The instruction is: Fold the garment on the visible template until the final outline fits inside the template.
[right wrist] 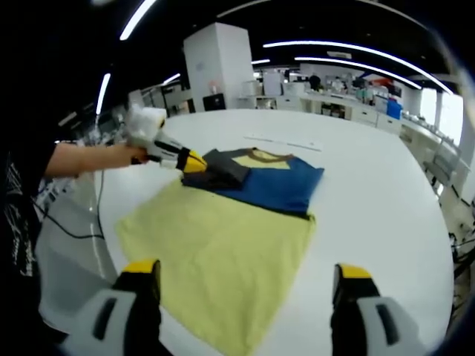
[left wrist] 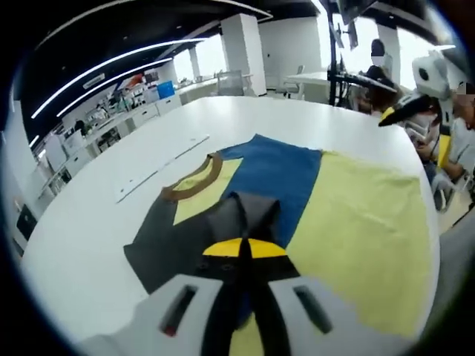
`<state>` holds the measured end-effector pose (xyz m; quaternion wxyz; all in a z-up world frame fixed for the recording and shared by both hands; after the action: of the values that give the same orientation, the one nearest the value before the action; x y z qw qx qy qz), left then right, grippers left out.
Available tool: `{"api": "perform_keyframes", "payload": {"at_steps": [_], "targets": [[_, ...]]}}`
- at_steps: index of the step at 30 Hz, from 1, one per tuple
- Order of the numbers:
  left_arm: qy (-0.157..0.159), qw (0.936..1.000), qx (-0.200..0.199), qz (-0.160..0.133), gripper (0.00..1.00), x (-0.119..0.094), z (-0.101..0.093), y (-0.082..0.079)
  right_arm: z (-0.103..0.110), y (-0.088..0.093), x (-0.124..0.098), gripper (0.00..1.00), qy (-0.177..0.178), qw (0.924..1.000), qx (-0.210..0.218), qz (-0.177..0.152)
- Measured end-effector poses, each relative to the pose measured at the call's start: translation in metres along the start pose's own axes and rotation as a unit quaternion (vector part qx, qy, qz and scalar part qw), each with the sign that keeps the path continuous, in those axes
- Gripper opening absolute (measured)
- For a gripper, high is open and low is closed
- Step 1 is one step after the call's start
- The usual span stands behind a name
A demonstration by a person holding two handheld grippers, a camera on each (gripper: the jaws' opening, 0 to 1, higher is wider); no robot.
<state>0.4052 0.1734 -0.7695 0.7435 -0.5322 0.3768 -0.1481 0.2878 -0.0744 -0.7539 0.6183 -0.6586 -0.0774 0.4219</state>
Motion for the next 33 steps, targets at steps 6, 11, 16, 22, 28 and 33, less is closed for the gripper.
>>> {"api": "perform_keyframes", "payload": {"at_steps": [6, 11, 16, 22, 28, 33], "targets": [[0.019, 0.9996, 0.001, -0.02, 0.0, 0.007, -0.005, -0.026, 0.0, 0.001, 0.0, 0.97, 0.0, 1.0, 0.005, -0.006], [0.041, 0.9986, -0.003, -0.034, 0.0, 0.024, -0.019, -0.052, -0.001, 0.004, -0.003, 0.97, 0.002, 0.9999, 0.009, -0.008], [0.06, 0.9972, -0.017, -0.041, 0.0, 0.043, -0.038, -0.072, -0.005, 0.006, -0.006, 0.97, 0.006, 0.9998, 0.013, -0.011], [0.073, 0.9962, -0.028, -0.037, 0.0, 0.071, -0.054, -0.089, -0.008, 0.009, -0.007, 0.96, 0.009, 0.9997, 0.019, -0.011], [0.07, 0.9964, -0.043, -0.021, 0.0, 0.091, -0.057, -0.088, -0.008, 0.012, -0.007, 0.96, 0.009, 0.9995, 0.026, -0.014], [0.06, 0.9946, -0.085, -0.004, 0.0, 0.105, -0.067, -0.083, -0.01, 0.015, -0.007, 0.96, 0.011, 0.9993, 0.032, -0.015]]}}
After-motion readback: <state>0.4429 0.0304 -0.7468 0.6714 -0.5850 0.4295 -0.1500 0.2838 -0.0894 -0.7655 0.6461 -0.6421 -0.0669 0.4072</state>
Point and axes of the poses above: the point that each gripper's makers call its tool centre point, and the gripper's own axes: x roughly forward along the fingers, z roughly to its left, y roughly out of its underside, the point moved 3 cm from there along -x, roughly backward along the fingers, and after that the axes turned 12 degrees about -z, right-handed, at the moved point
